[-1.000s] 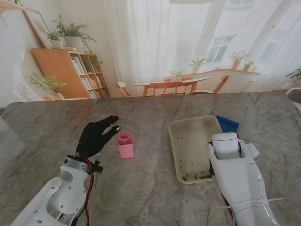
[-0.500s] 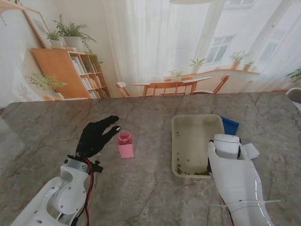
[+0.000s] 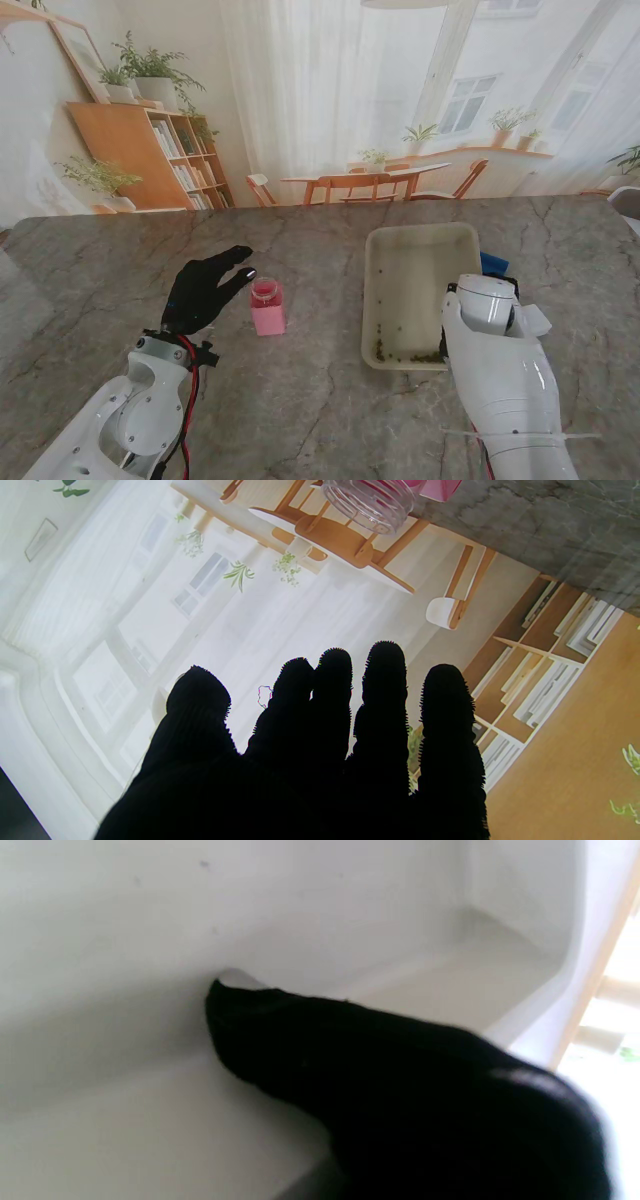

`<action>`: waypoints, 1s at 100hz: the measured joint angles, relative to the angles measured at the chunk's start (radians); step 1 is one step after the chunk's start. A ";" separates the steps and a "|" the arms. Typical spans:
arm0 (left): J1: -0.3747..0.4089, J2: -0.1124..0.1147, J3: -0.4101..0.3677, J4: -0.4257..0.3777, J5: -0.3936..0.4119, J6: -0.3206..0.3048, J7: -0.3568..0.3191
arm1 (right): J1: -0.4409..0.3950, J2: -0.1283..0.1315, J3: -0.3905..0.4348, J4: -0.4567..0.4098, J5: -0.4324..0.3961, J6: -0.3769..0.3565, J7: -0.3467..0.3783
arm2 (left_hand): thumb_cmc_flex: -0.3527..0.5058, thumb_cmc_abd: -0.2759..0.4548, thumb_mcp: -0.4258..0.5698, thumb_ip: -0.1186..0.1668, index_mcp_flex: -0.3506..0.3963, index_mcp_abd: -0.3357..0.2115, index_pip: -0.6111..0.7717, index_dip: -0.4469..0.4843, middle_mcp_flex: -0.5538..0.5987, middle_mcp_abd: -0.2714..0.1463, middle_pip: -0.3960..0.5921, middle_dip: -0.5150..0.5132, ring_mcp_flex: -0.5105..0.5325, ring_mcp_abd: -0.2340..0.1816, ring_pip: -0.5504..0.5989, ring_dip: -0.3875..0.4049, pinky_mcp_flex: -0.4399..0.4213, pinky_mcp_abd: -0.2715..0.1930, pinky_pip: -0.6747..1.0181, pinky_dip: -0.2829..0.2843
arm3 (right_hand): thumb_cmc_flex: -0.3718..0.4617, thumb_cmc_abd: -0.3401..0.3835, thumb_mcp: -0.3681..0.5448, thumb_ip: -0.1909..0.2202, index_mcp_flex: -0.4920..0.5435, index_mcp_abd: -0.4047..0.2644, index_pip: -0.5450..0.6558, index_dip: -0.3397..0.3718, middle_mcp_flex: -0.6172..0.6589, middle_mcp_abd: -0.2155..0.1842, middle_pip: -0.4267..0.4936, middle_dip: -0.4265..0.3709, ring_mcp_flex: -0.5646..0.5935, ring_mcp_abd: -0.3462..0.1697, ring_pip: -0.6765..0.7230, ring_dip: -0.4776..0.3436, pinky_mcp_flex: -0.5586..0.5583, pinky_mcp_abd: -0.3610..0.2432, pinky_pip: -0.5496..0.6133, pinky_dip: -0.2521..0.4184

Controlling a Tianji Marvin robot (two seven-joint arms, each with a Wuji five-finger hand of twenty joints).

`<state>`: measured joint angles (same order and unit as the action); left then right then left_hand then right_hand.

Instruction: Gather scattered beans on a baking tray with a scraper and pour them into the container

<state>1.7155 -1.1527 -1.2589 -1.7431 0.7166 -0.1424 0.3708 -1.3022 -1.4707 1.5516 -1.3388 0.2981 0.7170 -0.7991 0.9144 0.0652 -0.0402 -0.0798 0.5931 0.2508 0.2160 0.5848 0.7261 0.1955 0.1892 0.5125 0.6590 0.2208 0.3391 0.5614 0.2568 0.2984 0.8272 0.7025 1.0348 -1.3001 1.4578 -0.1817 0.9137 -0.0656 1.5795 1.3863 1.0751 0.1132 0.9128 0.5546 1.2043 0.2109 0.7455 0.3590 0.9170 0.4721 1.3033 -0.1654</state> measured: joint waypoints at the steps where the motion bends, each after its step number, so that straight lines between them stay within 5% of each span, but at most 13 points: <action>1: 0.000 0.000 0.000 0.000 0.000 0.001 0.000 | 0.000 -0.001 0.000 -0.003 0.001 0.001 -0.003 | 0.000 0.000 0.000 0.000 0.000 0.000 0.000 0.000 0.000 0.000 0.000 0.000 0.000 0.000 0.000 0.000 0.000 0.000 0.000 0.000 | 0.000 -0.005 0.000 0.000 0.000 0.000 0.000 0.000 0.000 -0.002 0.001 0.000 0.000 0.000 0.002 0.000 0.000 0.000 0.000 0.000; 19: 0.015 0.000 -0.011 -0.009 0.006 0.011 0.004 | 0.031 -0.021 -0.001 -0.035 0.000 0.065 -0.029 | 0.000 0.000 0.000 0.000 0.000 0.000 0.000 0.000 0.000 0.000 0.000 0.000 0.000 0.000 0.000 0.000 0.000 0.000 0.000 0.000 | 0.000 -0.033 0.006 0.001 0.000 0.000 0.001 0.000 -0.003 -0.028 0.036 0.047 -0.002 -0.014 0.040 0.006 0.009 -0.003 0.007 0.013; 41: 0.036 0.000 -0.029 -0.022 0.011 0.020 0.006 | 0.077 -0.034 -0.018 -0.049 0.078 0.055 -0.076 | 0.000 0.000 0.000 0.000 0.000 0.000 0.000 0.000 0.000 0.000 0.000 0.000 0.000 0.000 0.000 0.000 0.000 0.000 0.000 0.000 | 0.000 -0.047 0.010 0.001 0.000 0.000 0.002 0.000 -0.004 -0.041 0.050 0.071 -0.003 -0.018 0.057 0.008 0.011 -0.005 0.007 0.026; 100: 0.041 0.005 -0.044 -0.032 0.035 0.088 -0.017 | 0.273 -0.032 -0.131 0.058 0.129 0.003 -0.015 | 0.000 0.000 0.000 0.000 0.000 0.000 0.000 0.000 0.000 0.000 0.000 0.000 0.000 0.000 0.000 0.000 0.000 0.000 0.000 0.000 | 0.001 -0.049 0.010 0.001 0.009 0.001 0.005 0.000 -0.015 -0.062 0.064 0.142 -0.027 -0.026 0.100 0.041 0.012 -0.012 0.008 0.045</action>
<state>1.7569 -1.1480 -1.3032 -1.7747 0.7514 -0.0546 0.3536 -1.0289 -1.5024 1.4209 -1.2807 0.4272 0.7202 -0.8141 0.9144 0.0652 -0.0402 -0.0798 0.5931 0.2508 0.2160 0.5848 0.7261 0.1955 0.1891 0.5125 0.6591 0.2209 0.3391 0.5615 0.2567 0.2986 0.8272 0.7025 1.0353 -1.3495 1.4679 -0.1811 0.9228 -0.0646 1.5842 1.3861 1.0605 0.0516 0.9768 0.6963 1.1776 0.1854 0.8451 0.3995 0.9287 0.4603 1.3112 -0.1208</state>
